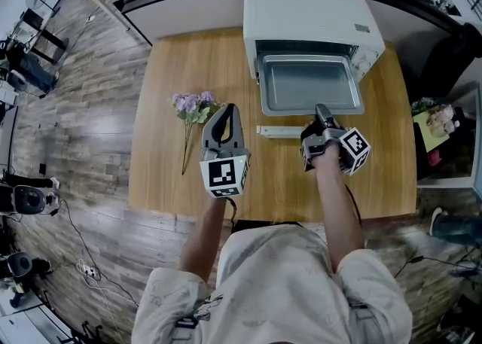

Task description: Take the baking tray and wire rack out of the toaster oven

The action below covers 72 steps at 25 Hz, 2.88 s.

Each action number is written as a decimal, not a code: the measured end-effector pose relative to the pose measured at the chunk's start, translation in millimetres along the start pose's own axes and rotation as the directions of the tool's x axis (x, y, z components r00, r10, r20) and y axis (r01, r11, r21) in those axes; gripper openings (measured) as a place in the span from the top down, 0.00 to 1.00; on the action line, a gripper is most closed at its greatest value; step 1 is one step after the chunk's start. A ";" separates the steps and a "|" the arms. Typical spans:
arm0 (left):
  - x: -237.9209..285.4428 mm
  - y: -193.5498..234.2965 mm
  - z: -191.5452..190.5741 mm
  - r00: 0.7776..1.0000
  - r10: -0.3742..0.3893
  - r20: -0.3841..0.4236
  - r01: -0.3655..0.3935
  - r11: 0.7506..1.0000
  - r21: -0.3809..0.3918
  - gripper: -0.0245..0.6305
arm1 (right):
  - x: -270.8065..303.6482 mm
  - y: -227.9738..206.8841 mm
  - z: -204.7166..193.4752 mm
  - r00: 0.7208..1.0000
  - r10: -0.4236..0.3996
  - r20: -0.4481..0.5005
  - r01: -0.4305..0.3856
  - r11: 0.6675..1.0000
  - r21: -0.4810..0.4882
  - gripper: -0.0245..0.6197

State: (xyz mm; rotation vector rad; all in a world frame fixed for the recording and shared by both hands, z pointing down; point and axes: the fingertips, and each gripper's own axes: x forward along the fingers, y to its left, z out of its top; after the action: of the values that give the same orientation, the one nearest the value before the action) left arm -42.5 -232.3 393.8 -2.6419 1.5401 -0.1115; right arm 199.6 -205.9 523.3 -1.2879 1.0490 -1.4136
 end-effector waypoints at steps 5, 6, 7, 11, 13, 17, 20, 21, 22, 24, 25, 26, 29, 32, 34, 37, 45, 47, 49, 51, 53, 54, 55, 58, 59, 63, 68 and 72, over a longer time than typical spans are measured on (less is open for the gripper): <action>-10.4 -9.5 -3.2 1.000 -0.003 -0.004 0.003 1.000 0.002 0.94 | -15.7 -11.2 0.7 1.000 -0.007 -0.005 0.007 1.000 0.006 0.83; -12.1 -10.8 -3.7 1.000 -0.003 -0.006 0.003 1.000 0.002 0.94 | -18.0 -12.1 0.6 1.000 -0.006 -0.007 0.006 1.000 0.007 0.83; -13.4 -12.1 -3.9 1.000 -0.004 -0.006 0.004 1.000 0.002 0.94 | -20.3 -12.3 0.7 1.000 -0.005 -0.008 0.006 1.000 0.003 0.83; -15.3 -17.8 -1.8 1.000 -0.015 -0.005 0.015 1.000 0.002 0.94 | -28.9 -7.6 3.3 1.000 0.012 -0.005 -0.012 1.000 -0.013 0.83; -14.9 -21.2 0.1 1.000 -0.025 -0.002 0.025 1.000 0.003 0.94 | -33.5 -5.1 5.3 1.000 0.018 0.000 -0.018 1.000 -0.016 0.83; -13.7 -32.8 2.5 0.999 -0.046 0.008 0.046 0.999 0.005 0.94 | -45.2 -0.2 10.5 0.999 0.038 0.004 -0.038 0.998 -0.052 0.83; -9.3 -47.9 2.9 0.996 -0.083 0.013 0.083 0.997 0.003 0.94 | -59.3 -0.9 22.6 0.998 0.050 0.031 -0.047 0.996 -0.077 0.83; -7.5 -53.0 3.1 0.995 -0.096 0.015 0.096 0.995 0.003 0.94 | -64.1 -0.9 27.3 0.998 0.052 0.041 -0.049 0.996 -0.081 0.83; -5.7 -58.2 3.2 0.994 -0.109 0.015 0.109 0.994 0.002 0.94 | -68.9 -1.1 31.9 0.997 0.053 0.051 -0.048 0.995 -0.085 0.83; -1.7 -68.6 3.3 0.991 -0.136 0.014 0.136 0.991 0.001 0.94 | -79.0 -2.5 41.5 0.996 0.051 0.074 -0.043 0.994 -0.098 0.83; 0.2 -73.9 3.3 0.989 -0.150 0.014 0.150 0.989 0.000 0.94 | -84.5 -3.2 46.3 0.995 0.051 0.086 -0.042 0.994 -0.102 0.83; 2.1 -79.6 3.7 0.986 -0.166 0.015 0.166 0.986 -0.001 0.94 | -90.3 -3.9 51.5 0.994 0.052 0.097 -0.042 0.994 -0.102 0.82; 6.8 -100.3 6.9 0.976 -0.219 0.019 0.219 0.976 0.000 0.94 | -112.3 -5.8 72.0 0.988 0.054 0.142 -0.040 0.994 -0.100 0.82; 11.0 -125.0 9.4 0.963 -0.269 0.021 0.269 0.963 0.000 0.94 | -138.6 -9.2 98.4 0.978 0.045 0.205 -0.025 0.995 -0.100 0.82; 14.1 -141.5 10.1 0.953 -0.301 0.023 0.301 0.954 -0.001 0.94 | -156.2 -14.1 115.8 0.967 0.041 0.253 -0.020 0.996 -0.084 0.82; 20.1 -166.1 10.3 0.936 -0.350 0.025 0.350 0.937 -0.003 0.94 | -181.6 -23.0 138.2 0.945 0.032 0.324 -0.014 0.998 -0.056 0.82; 28.0 -231.2 6.8 0.877 -0.480 0.023 0.480 0.877 -0.013 0.94 | -243.0 -45.8 177.1 0.885 -0.002 0.466 0.008 1.000 -0.010 0.82; 28.1 -246.4 6.6 0.860 -0.510 0.022 0.511 0.860 -0.014 0.94 | -257.4 -51.9 183.6 0.868 -0.013 0.496 0.012 1.000 0.005 0.82; 27.7 -259.4 6.6 0.844 -0.536 0.022 0.537 0.844 -0.015 0.94 | -269.6 -58.9 188.7 0.853 -0.025 0.521 0.011 0.999 0.030 0.82; 26.7 -269.7 6.1 0.828 -0.560 0.022 0.560 0.828 -0.013 0.94 | -279.4 -65.0 191.9 0.839 -0.034 0.544 0.007 0.999 0.051 0.82; 25.9 -276.1 5.0 0.818 -0.575 0.017 0.575 0.818 -0.010 0.94 | -286.4 -69.0 193.3 0.828 -0.040 0.560 0.006 0.998 0.063 0.82; 25.8 -278.1 4.5 0.815 -0.580 0.015 0.580 0.815 -0.010 0.94 | -289.0 -70.2 193.7 0.824 -0.043 0.565 0.006 0.998 0.067 0.82; 25.8 -279.5 4.0 0.812 -0.583 0.012 0.583 0.812 -0.011 0.94 | -291.1 -71.1 194.1 0.821 -0.044 0.569 0.006 0.998 0.069 0.82; 26.5 -281.6 2.6 0.807 -0.590 0.006 0.590 0.807 -0.014 0.94 | -294.4 -74.1 194.7 0.814 -0.052 0.578 0.006 0.997 0.081 0.82; 26.5 -281.8 1.9 0.806 -0.592 0.004 0.592 0.806 -0.015 0.94 | -294.9 -75.8 194.5 0.812 -0.056 0.581 0.007 0.996 0.086 0.82; 25.5 -281.5 -2.4 0.802 -0.597 -0.009 0.597 0.802 -0.016 0.94 | -296.4 -87.9 190.7 0.806 -0.083 0.586 0.019 0.993 0.114 0.82; 21.3 -285.1 -14.3 0.798 -0.602 -0.038 0.601 0.799 -0.019 0.94 | -299.1 -109.9 184.7 0.807 -0.125 0.577 0.048 0.988 0.148 0.82; 16.3 -287.4 -25.8 0.790 -0.609 -0.064 0.609 0.793 -0.026 0.94 | -299.0 -129.1 180.1 0.805 -0.166 0.570 0.073 0.981 0.182 0.82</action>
State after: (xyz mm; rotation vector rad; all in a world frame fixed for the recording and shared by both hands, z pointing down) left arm 211.3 -106.2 450.6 -3.0534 0.6238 -0.2390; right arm 375.4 112.3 602.7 -1.5566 0.4363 -1.0448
